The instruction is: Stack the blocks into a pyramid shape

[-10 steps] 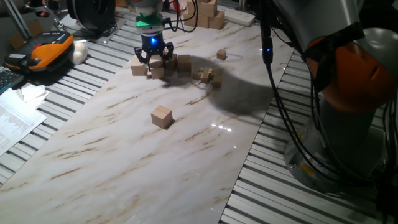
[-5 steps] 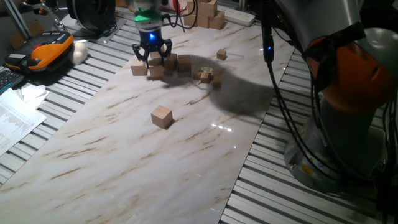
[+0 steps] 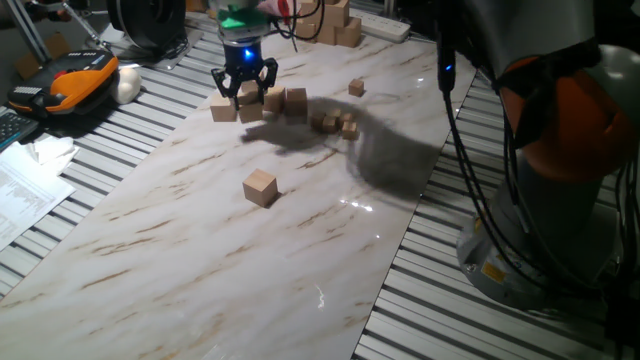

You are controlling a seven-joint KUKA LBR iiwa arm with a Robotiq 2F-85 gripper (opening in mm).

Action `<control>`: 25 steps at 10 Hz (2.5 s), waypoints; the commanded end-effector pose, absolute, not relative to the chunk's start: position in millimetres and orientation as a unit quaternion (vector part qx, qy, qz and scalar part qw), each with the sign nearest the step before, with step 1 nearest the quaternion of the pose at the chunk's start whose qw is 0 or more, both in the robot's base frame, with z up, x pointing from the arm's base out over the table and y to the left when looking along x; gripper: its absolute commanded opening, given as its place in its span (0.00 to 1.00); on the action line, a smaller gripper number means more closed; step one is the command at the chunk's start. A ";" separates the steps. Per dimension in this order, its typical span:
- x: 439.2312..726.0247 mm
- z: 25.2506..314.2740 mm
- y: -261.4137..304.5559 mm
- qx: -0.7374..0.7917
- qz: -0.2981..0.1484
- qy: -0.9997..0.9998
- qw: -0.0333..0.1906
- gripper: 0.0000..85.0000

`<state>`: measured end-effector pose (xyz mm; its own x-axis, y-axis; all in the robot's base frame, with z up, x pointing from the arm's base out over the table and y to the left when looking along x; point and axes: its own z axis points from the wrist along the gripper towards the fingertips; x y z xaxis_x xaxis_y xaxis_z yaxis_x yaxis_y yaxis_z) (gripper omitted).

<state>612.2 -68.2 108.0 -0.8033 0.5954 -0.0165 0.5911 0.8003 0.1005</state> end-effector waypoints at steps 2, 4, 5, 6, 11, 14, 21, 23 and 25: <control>603.8 111.1 -48.8 0.187 0.031 0.981 0.037 0.00; 594.3 113.6 -33.7 0.158 0.041 0.986 0.042 0.00; 590.9 113.8 -27.8 0.147 0.041 0.987 0.046 0.00; 589.4 114.3 -24.6 0.140 0.042 0.988 0.047 0.00; 589.4 114.3 -24.6 0.079 0.043 0.995 0.037 0.00; 589.4 114.3 -24.6 0.060 0.054 0.996 0.029 0.00; 565.0 88.4 21.3 0.112 0.070 0.991 0.038 0.00; 556.4 84.2 29.1 0.122 0.061 0.990 0.045 0.00; 554.3 81.1 30.4 0.119 0.055 0.990 0.042 0.00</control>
<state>555.1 29.6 80.8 -0.9685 0.2386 -0.0709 0.2296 0.9663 0.1162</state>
